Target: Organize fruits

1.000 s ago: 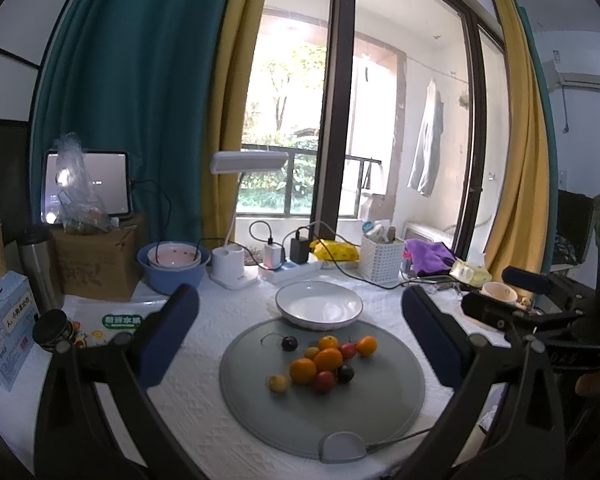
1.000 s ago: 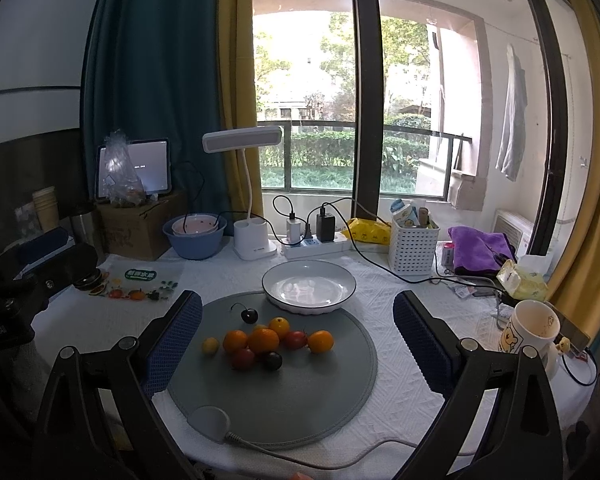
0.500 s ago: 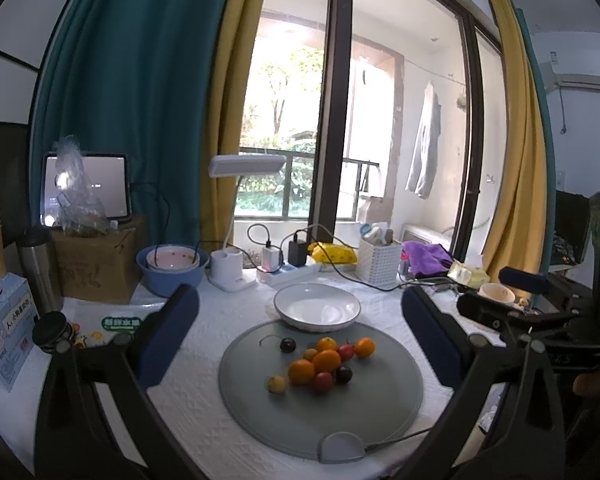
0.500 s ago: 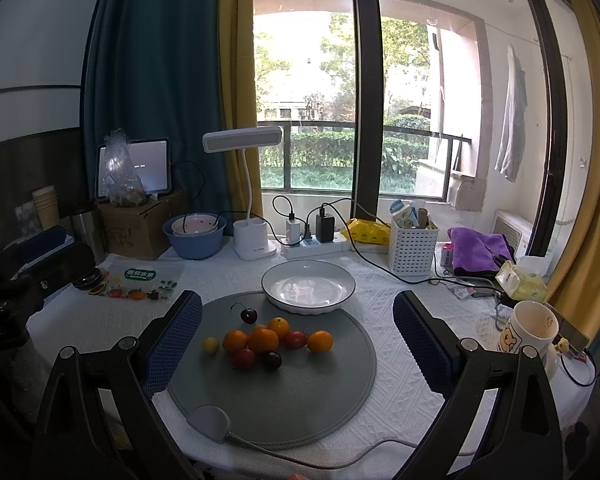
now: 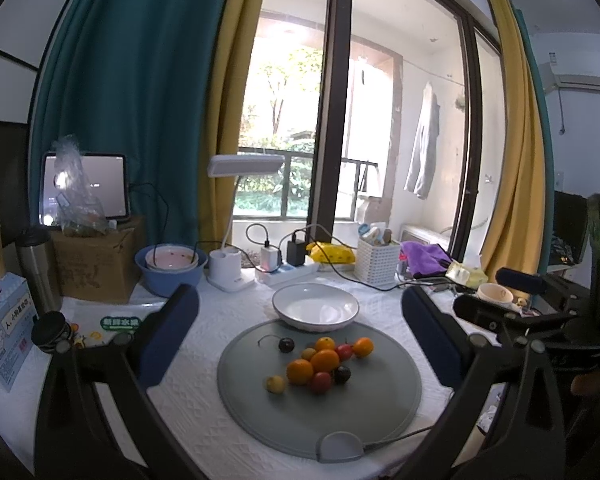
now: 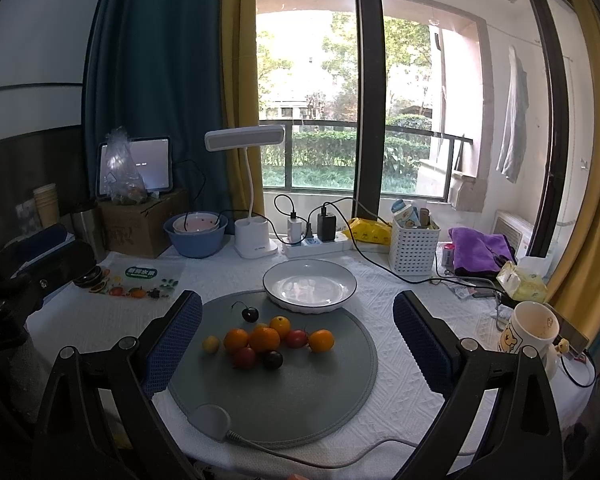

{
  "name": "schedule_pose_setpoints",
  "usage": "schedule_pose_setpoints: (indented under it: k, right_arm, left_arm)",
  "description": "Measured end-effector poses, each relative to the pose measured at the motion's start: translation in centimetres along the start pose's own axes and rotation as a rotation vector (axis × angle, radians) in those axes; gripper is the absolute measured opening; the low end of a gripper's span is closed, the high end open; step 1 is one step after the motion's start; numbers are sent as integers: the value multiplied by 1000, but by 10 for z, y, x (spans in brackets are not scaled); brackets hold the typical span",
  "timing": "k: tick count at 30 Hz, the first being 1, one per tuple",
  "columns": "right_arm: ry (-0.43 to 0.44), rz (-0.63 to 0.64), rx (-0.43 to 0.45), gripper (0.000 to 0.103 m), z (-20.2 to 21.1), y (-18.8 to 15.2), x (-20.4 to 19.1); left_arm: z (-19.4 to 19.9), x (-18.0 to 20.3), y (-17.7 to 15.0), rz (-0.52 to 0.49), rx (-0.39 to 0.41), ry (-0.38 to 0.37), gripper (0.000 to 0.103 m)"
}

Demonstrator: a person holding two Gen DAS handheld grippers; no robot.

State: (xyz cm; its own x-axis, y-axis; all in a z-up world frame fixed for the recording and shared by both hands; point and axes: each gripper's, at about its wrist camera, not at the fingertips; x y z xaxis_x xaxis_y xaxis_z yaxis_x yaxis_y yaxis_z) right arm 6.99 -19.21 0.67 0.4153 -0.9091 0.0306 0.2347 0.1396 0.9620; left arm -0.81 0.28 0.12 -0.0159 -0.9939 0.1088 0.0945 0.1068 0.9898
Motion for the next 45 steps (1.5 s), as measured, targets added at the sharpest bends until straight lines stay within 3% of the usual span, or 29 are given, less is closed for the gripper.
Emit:
schedule_pose_setpoints:
  k: [25,38,45]
  right_arm:
    - [2,8,-9,99,-4,-1,0]
    - [-10,15,-99,99,-50,-11,17]
    - [-33,9,-169,97,-83,-23,33]
  left_arm:
    - [-4,4,1,-13,-12,-27,102]
    - [-48,-11,-25,-32,-134,0,102]
    - [-85,-20,-49,-53,-251,21,102]
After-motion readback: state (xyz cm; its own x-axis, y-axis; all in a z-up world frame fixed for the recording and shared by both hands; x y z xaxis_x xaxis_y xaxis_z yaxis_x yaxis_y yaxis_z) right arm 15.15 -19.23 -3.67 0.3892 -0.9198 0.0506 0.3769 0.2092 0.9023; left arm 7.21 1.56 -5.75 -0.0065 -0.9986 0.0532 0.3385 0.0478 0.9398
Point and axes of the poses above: each gripper's, at about its wrist camera, not at the fingertips, and z roughly against the way its jaws point, x to its right, y to its top, and after that the axes turned 7 degrees about x, right-handed
